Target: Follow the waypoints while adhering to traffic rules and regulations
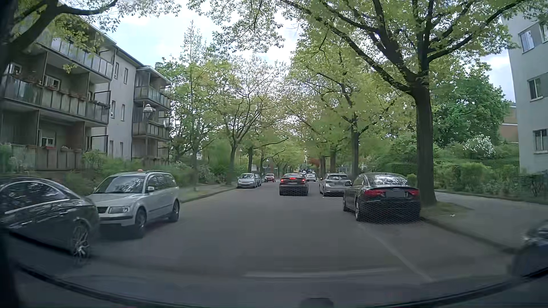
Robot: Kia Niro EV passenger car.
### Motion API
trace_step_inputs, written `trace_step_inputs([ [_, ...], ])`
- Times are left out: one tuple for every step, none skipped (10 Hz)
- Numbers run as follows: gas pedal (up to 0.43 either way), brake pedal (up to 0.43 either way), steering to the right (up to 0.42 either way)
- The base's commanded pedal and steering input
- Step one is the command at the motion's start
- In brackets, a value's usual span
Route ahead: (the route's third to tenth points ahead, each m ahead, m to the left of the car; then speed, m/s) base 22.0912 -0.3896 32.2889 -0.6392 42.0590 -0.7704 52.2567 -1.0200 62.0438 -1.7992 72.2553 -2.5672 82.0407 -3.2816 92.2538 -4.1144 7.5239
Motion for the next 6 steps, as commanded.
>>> trace_step_inputs([
  [0.378,0.024,0.003],
  [0.378,0.024,0.0],
  [0.378,0.024,0.0],
  [0.378,0.024,0.0],
  [0.378,0.024,0.001],
  [0.37,0.024,0.001],
])
